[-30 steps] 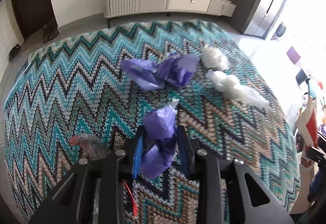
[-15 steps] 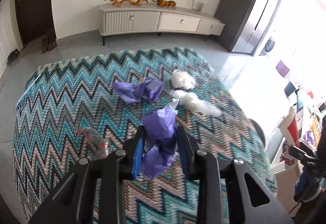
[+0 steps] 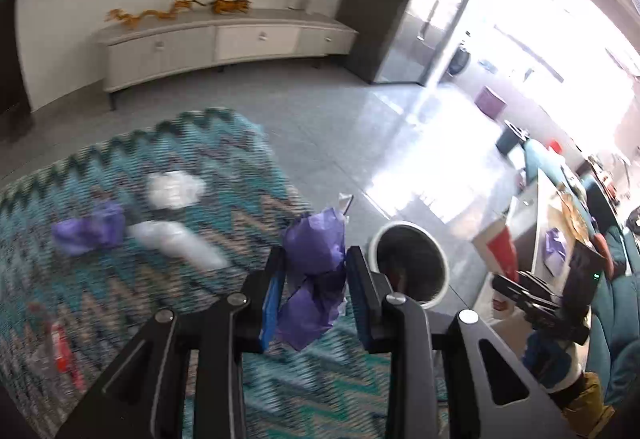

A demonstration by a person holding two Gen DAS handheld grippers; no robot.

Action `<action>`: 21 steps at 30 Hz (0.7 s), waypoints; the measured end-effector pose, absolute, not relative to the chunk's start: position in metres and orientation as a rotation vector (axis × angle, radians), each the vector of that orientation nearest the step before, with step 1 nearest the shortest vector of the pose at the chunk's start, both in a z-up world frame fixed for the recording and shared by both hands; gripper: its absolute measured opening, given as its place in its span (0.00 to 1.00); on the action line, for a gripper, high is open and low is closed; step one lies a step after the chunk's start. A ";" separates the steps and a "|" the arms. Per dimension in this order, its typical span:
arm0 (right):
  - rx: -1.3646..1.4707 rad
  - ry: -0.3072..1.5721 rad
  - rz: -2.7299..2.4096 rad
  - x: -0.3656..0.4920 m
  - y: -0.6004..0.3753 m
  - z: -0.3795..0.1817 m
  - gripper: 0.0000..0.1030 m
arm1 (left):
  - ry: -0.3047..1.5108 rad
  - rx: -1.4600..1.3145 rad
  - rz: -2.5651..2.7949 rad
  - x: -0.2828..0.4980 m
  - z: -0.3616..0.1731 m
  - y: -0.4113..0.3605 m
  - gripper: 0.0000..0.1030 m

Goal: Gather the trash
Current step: 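Carry the purple bag and red cup to the bin and open both grippers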

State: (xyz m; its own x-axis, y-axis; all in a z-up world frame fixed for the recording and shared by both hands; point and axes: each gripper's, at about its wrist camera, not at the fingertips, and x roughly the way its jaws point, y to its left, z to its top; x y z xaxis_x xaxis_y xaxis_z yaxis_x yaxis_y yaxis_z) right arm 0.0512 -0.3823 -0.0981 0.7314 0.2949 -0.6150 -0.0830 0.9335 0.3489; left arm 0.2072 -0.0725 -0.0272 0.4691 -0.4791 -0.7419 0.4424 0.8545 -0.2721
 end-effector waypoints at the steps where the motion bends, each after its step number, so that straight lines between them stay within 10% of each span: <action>1: 0.319 0.730 0.190 0.052 -0.392 -0.103 0.48 | 0.936 -0.029 -0.592 0.209 -0.029 -0.094 0.28; 21: 0.502 0.930 -0.076 0.130 -0.515 -0.225 0.49 | 1.171 0.019 -0.768 0.270 -0.139 -0.364 0.30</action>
State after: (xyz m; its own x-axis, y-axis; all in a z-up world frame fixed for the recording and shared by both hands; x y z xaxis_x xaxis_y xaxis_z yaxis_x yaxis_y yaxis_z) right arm 0.1299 -0.5154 -0.2252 0.6041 0.1495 -0.7828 0.2754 0.8826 0.3811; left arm 0.2700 -0.3643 -0.1388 0.1699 -0.5310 -0.8302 0.5496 0.7503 -0.3674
